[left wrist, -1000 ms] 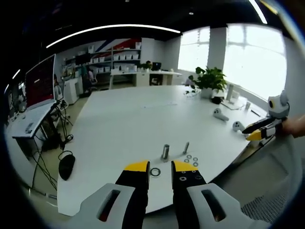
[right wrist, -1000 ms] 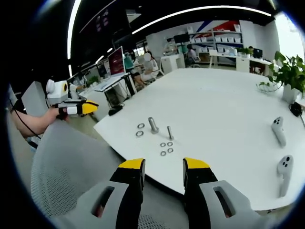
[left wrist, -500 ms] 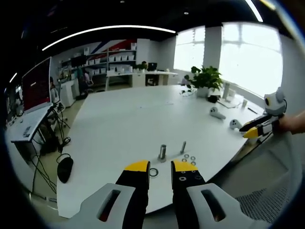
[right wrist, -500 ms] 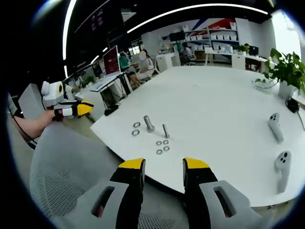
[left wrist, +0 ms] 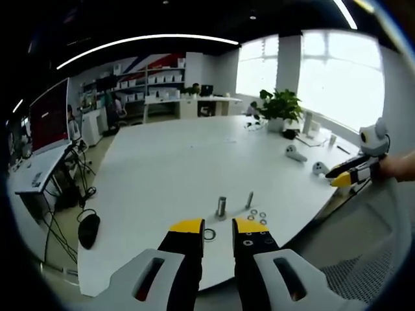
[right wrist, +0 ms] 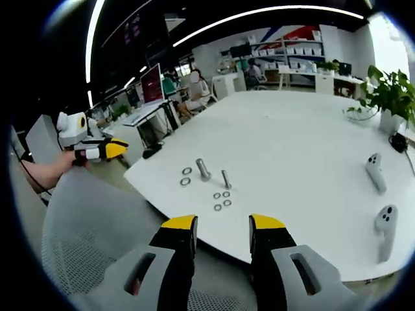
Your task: Place the washer onto the threaded stud by aligning its center hole with the stud, sliding it down to the base, and recovering from edge contact or off-axis alignment until the washer reaches the visible bottom stop.
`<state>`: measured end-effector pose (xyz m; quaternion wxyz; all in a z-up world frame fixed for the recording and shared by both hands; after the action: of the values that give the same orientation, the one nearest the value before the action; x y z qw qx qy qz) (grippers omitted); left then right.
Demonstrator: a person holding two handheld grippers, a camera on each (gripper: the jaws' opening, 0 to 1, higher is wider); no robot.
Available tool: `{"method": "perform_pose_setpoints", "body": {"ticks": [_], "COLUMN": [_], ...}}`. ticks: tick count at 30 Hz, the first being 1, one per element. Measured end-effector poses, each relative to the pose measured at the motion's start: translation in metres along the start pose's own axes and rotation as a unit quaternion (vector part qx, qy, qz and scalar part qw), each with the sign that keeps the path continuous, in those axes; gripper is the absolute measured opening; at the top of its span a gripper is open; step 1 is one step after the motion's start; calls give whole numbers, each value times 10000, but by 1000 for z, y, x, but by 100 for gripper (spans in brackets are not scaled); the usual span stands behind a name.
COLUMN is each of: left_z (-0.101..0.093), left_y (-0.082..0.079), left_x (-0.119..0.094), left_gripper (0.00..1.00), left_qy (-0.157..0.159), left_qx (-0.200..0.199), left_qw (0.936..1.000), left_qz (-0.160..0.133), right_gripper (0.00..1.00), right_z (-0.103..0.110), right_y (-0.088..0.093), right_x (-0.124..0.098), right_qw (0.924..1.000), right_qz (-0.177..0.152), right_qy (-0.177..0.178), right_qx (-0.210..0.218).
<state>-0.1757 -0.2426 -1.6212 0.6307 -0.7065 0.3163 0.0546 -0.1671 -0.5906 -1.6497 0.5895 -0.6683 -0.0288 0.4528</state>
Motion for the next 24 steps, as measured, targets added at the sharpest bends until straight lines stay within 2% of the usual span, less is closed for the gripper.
{"method": "perform_pose_setpoints", "body": {"ticks": [2,5,13,16,18,24], "left_z": [1,0,0,-2,-4,-3], "left_y": [-1,1,0,5,14,12], "left_x": [-1,1,0,3,7,8], "left_gripper": [15,15,15,17,21,20], "left_qy": [-6,3,37,63,151,149], "left_qx": [-19,11,-33,22,126,66], "left_qw": [10000,10000,10000,9997,9971,9976], "left_qz": [-65,73,3,236,732,668], "right_gripper": [34,34,34,34,34,34], "right_z": [-1,-1,0,-1,-1,-1], "right_y": [-1,0,1,0,0,0], "right_x": [-1,-2,0,-1,-2,-2], "right_qw": [10000,9999,10000,10000,9999,10000], "right_qz": [-65,-100,16,-11,-47,-45], "right_qy": [35,39,11,19,29,31], "right_qx": [52,88,45,73,101,80]}}
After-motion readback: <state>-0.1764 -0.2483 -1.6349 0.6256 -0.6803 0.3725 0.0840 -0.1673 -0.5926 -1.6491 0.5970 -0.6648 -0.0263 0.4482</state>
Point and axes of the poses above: the point that each gripper's makers call its tool centre point, and the gripper's own axes: x roughly forward along the fingers, z roughly to its left, y roughly out of its underside, the point moved 8 cm from there along -x, roughly backward along the fingers, and after that the axes turned 9 degrees about -x, right-handed, at the moved point
